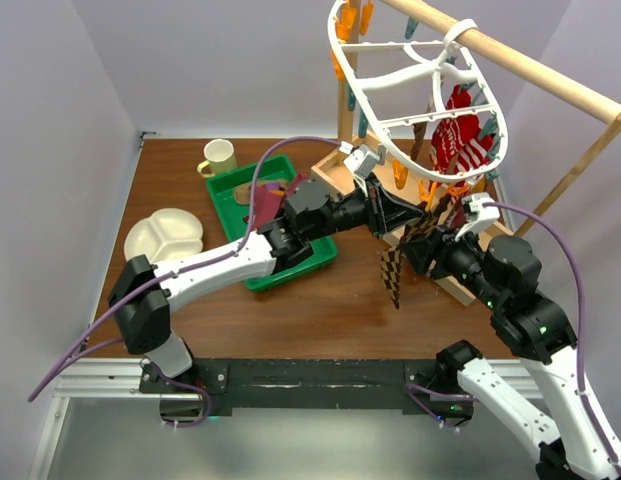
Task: Remove the socks clipped to the hanger
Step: Remove the sock from the hanger.
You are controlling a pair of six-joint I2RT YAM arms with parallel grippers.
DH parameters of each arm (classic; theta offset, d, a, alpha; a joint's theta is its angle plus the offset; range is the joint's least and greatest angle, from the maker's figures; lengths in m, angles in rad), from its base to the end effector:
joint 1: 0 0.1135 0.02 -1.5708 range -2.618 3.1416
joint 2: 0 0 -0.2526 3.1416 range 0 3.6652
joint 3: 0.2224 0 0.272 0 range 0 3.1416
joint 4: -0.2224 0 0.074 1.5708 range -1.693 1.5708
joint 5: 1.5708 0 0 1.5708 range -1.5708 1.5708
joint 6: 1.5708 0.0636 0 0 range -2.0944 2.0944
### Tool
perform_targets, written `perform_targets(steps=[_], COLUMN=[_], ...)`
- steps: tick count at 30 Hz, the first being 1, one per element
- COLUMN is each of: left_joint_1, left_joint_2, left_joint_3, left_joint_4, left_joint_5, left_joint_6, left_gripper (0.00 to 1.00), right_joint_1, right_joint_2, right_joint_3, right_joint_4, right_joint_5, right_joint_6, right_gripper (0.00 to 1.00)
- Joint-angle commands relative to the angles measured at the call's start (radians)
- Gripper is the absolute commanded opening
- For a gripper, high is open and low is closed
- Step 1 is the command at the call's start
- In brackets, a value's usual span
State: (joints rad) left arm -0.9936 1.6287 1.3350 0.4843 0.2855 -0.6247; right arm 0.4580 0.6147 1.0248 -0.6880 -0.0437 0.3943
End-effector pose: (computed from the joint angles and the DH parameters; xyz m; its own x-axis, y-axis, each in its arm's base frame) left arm 0.2243 -0.3772 0.3719 -0.4747 -0.2995 -0.8277 0.8351 0.1439 -0.5310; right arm 0.1470 0.0756 0.3822 -0.4114 0.2251 -0.8832 -0.3481 0.8568 0.3805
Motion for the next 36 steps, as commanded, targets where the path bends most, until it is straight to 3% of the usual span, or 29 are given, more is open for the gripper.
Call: perform_targets(steps=[1, 11, 20, 27, 36], left_joint_1=[0.026, 0.113, 0.173, 0.182, 0.207], left_joint_2=[-0.053, -0.087, -0.089, -0.092, -0.096], left_joint_3=[0.061, 0.061, 0.079, 0.102, 0.113], left_joint_4=[-0.012, -0.018, -0.006, -0.032, -0.035], left_joint_5=[0.06, 0.208, 0.322, 0.36, 0.391], left_joint_6=[0.003, -0.069, -0.122, -0.125, -0.142], left_gripper=[0.02, 0.01, 0.01, 0.01, 0.01], right_joint_1=[0.002, 0.002, 0.001, -0.007, -0.024], right_joint_2=[-0.058, -0.138, -0.069, 0.002, 0.089], right_joint_3=[-0.08, -0.235, -0.327, -0.35, -0.373], right_joint_4=[0.117, 0.358, 0.649, 0.781, 0.917], right_joint_5=[-0.018, 0.073, 0.004, 0.002, -0.18], right_joint_6=[-0.028, 0.005, -0.018, -0.078, -0.088], right_gripper=[0.52, 0.64, 0.77, 0.89, 0.88])
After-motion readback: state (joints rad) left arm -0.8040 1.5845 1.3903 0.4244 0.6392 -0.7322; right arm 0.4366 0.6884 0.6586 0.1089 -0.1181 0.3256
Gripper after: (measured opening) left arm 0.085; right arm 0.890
